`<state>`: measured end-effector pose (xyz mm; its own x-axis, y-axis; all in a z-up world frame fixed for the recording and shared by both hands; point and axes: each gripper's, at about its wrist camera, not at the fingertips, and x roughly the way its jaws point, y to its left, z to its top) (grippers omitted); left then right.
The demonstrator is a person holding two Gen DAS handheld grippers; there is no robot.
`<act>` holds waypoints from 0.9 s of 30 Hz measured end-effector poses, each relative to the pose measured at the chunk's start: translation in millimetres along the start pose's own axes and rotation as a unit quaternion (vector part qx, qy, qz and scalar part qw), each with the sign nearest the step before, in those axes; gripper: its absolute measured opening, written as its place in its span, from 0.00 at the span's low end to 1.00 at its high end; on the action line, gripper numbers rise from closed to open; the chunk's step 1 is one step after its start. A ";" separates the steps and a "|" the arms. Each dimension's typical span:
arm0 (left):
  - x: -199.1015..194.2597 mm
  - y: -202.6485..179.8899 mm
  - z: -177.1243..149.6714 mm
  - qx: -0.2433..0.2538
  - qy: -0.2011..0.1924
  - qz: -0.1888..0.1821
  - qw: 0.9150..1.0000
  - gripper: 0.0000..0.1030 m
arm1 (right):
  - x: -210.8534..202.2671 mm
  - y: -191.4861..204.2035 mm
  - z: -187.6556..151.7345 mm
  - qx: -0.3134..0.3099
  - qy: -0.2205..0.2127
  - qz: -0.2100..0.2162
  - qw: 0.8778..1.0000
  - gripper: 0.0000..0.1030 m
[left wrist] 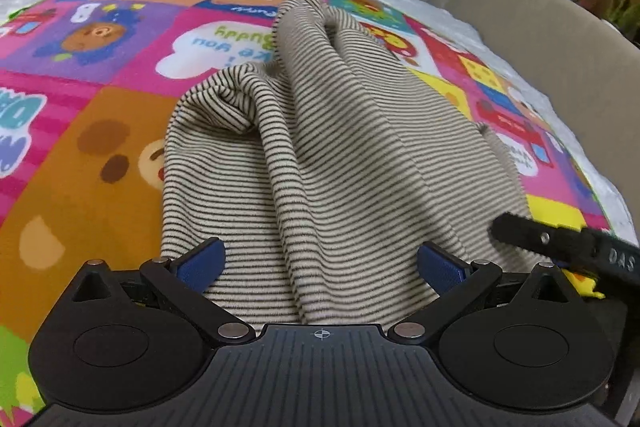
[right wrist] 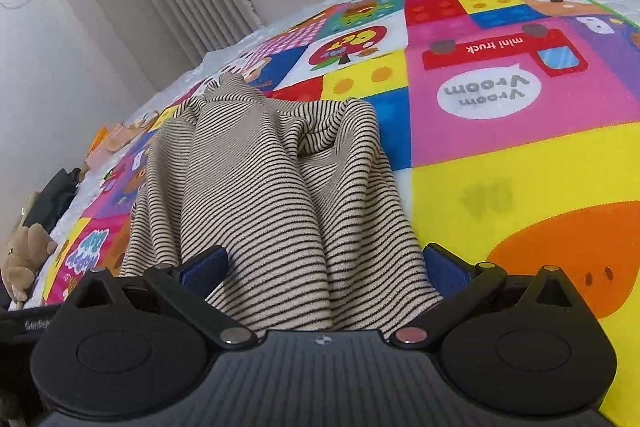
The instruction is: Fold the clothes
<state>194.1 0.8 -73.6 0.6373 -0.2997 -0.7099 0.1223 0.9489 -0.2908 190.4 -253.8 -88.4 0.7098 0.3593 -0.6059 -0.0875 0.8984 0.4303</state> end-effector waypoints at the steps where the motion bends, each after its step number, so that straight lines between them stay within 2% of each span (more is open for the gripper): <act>1: -0.5 0.4 0.4 -0.006 -0.001 0.003 1.000 1.00 | 0.1 1.8 -0.6 -0.010 0.002 -0.001 1.000 1.00; 5: -1.9 -4.0 -1.2 0.019 0.003 0.004 1.000 1.00 | -4.6 7.7 -6.9 -0.036 0.001 0.001 0.999 1.00; 9: -13.5 -10.6 -13.8 0.045 0.026 -0.038 0.998 1.00 | -13.9 11.1 -15.3 -0.051 0.014 0.029 0.998 1.00; 14: -33.7 -24.1 -46.2 0.084 0.040 -0.052 0.994 1.00 | -30.6 17.4 -34.2 -0.067 0.023 0.053 0.996 1.00; 23: -79.1 -21.2 -81.6 0.058 0.089 -0.106 0.989 1.00 | -76.3 20.4 -75.3 -0.093 0.039 0.093 0.991 1.00; 24: -83.5 -22.1 -84.4 0.060 0.092 -0.110 0.988 0.98 | -82.4 21.6 -80.5 -0.103 0.038 0.094 0.989 1.00; 26: -88.6 -27.6 -85.5 0.088 0.074 -0.096 0.989 0.85 | -89.6 21.6 -86.2 -0.107 0.031 0.088 0.990 1.00; 27: -88.5 -27.9 -83.6 0.095 0.067 -0.087 0.989 0.68 | -93.1 19.8 -84.6 -0.092 0.025 0.089 0.991 0.99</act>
<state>70.6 -7.4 -56.2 0.4885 -0.4586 -0.7423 0.3711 0.8791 -0.2990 63.4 -248.2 -80.0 0.6363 0.5246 -0.5656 -0.3377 0.8486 0.4073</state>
